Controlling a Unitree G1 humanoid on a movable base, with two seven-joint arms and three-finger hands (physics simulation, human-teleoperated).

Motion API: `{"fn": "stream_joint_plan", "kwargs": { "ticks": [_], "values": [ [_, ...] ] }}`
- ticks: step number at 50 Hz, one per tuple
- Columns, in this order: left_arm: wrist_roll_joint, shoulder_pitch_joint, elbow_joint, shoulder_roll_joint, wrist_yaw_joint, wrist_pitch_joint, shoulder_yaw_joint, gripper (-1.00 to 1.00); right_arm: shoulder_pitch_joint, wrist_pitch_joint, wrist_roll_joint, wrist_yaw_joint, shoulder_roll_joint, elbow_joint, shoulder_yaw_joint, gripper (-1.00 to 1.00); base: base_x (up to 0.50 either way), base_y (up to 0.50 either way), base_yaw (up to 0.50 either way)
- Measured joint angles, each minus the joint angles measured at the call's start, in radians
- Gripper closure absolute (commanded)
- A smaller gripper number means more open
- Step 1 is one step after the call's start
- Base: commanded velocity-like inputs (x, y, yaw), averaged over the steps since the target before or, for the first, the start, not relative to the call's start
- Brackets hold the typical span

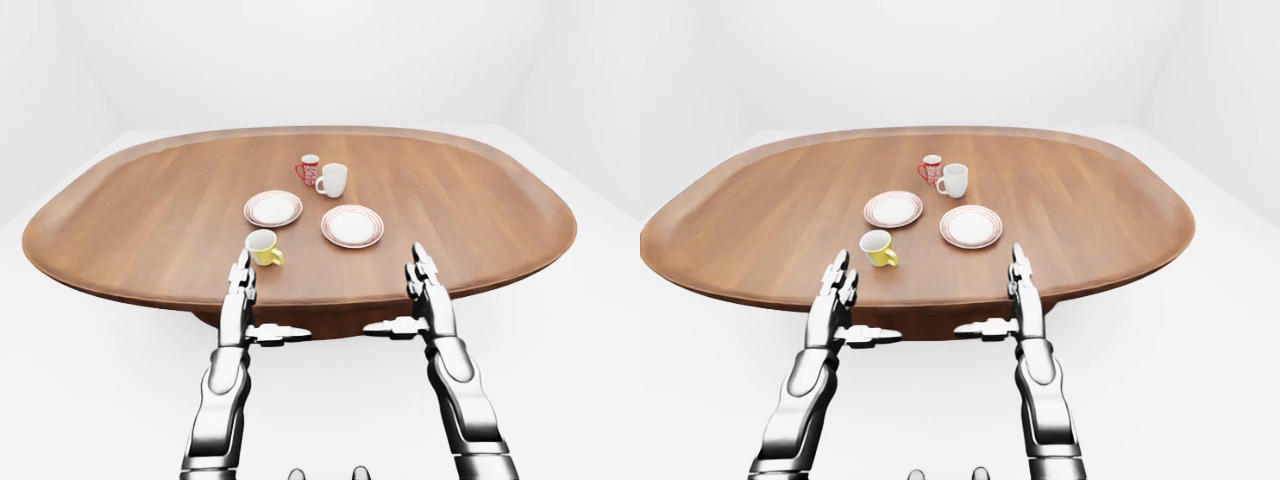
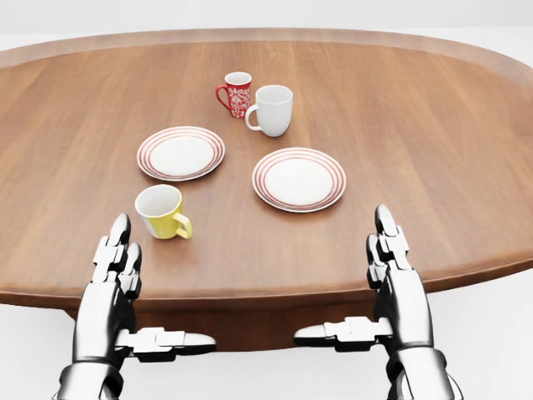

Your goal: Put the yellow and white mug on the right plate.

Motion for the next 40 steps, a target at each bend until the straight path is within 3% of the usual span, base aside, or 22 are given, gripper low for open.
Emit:
{"fn": "stream_joint_plan", "kwargs": {
  "ticks": [8,13,17,19,36,40],
  "values": [
    [-0.002,-0.008,0.024,0.007,-0.02,-0.019,0.023,-1.0,-0.002,-0.023,0.003,0.019,-0.01,0.025,-0.011,-1.0,0.0,0.0,0.0],
    [-0.004,-0.003,-0.002,0.01,-0.03,-0.001,0.032,-1.0,0.004,-0.005,0.005,0.024,-0.016,0.003,-0.01,-1.0,0.0,0.0,0.0],
    [-0.003,0.006,-0.044,0.014,-0.038,0.031,0.04,-1.0,0.013,0.031,0.005,0.028,-0.019,-0.036,-0.01,-1.0,0.0,0.0,0.0],
    [-0.003,0.01,-0.068,0.015,-0.042,0.049,0.044,-1.0,0.018,0.031,0.005,0.03,-0.02,-0.063,-0.01,-1.0,0.0,0.0,0.0],
    [0.001,0.042,-0.239,0.016,-0.066,0.049,0.067,-1.0,0.052,0.031,-0.007,0.047,-0.023,-0.239,-0.012,-1.0,0.0,0.0,0.0],
    [0.002,0.045,-0.254,0.015,-0.069,0.049,0.067,-1.0,0.055,0.031,-0.008,0.047,-0.023,-0.255,-0.015,-1.0,0.0,0.0,0.44]
  ]
}}
